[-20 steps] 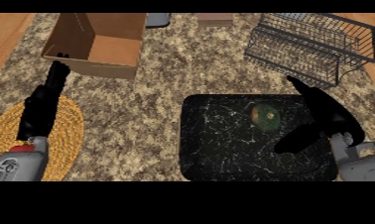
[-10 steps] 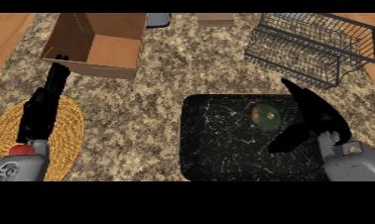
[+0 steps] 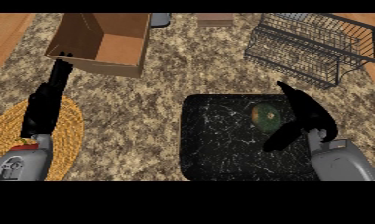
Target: Pick the squash from the tray and place it in the tiered basket
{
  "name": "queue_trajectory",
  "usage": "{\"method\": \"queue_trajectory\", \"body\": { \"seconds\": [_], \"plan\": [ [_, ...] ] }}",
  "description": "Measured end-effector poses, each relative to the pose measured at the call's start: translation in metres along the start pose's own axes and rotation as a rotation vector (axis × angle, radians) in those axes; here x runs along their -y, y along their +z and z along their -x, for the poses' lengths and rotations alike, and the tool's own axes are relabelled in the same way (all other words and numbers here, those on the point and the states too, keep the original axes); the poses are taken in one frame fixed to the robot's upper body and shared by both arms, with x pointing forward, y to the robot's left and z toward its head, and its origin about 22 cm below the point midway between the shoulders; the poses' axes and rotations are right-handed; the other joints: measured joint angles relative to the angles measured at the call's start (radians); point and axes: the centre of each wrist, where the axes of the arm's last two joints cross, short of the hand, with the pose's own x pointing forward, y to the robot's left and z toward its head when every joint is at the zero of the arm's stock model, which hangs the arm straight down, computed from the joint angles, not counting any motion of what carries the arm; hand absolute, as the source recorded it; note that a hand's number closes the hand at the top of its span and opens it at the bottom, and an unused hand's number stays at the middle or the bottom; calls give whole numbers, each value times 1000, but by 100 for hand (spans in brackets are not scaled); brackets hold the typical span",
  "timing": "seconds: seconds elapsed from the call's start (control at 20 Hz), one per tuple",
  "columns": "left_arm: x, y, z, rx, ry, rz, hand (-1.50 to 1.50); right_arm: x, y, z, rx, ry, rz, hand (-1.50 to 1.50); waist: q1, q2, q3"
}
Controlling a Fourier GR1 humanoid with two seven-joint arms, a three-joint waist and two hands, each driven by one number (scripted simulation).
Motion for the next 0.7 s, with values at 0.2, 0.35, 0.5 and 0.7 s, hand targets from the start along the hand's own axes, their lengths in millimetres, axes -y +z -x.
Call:
{"method": "queue_trajectory", "body": {
  "seconds": [0.2,0.35,0.5,0.7],
  "plan": [
    [-2,0,0,-6,-2,7,0,-5,-12,-6,-7,0,-22,-150,1,1,0],
    [-2,7,3,-9,-3,7,0,-15,-21,-8,-21,11,-42,-150,3,1,-1],
    [3,4,2,-8,-4,6,0,-19,-24,-9,-19,4,-61,-150,1,1,-1],
    [-2,8,1,-8,-7,11,0,-29,-34,-6,-25,6,-101,150,2,0,-1]
  ]
}}
